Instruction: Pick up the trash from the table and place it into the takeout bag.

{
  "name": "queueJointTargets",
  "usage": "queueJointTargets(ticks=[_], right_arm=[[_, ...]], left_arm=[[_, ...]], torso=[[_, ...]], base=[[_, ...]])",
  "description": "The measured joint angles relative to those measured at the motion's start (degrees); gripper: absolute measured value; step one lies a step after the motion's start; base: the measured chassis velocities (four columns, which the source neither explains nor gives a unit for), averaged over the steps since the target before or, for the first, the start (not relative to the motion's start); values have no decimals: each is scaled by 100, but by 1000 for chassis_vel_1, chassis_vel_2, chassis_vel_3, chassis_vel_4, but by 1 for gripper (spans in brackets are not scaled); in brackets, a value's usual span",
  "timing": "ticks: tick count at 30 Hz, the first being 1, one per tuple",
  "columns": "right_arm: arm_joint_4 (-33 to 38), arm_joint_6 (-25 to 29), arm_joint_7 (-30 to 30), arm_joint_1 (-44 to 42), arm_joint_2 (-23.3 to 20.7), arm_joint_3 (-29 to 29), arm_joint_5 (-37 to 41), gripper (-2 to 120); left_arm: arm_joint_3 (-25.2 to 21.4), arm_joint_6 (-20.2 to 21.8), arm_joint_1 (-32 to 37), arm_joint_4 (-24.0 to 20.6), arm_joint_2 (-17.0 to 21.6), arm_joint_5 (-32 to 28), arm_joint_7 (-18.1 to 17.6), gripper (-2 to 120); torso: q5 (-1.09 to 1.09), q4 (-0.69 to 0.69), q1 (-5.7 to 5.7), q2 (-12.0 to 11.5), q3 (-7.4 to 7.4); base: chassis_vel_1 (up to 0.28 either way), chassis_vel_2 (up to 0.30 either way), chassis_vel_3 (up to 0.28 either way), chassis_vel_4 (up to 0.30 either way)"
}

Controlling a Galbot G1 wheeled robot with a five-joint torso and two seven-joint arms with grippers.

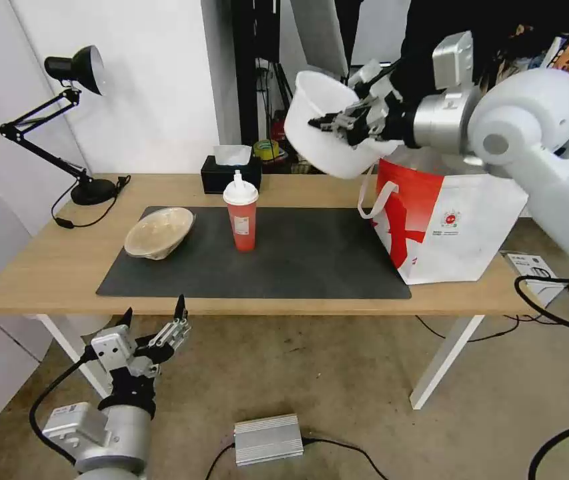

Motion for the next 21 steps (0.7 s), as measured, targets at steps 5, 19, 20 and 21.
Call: queueJointTargets(ticks=[5,19,20,21], right_arm=[[-72,-1,-4,26,-83,53,29,0],[-623,-2,-49,-65,-230,361,19,0],[-690,-2,-51,-106,-234,402,13,0],[-759,-2,-50,-161,-236,448,5,0]], left_arm=[[12,-2,6,0,-8,1,-1,100],[-9,-4,-48,-11,38,-79,-12,100],[-7,-4,-58,1,39,-90,-26,100],[3,-4,-59,17,42,-93,-42,100]], torso=[[0,0,0,0,0],[0,-1,0,0,0],[-1,0,0,0,0],[0,0,0,0,0]], base=[[0,0,0,0],[0,0,0,0],[0,0,0,0],[0,0,0,0]])
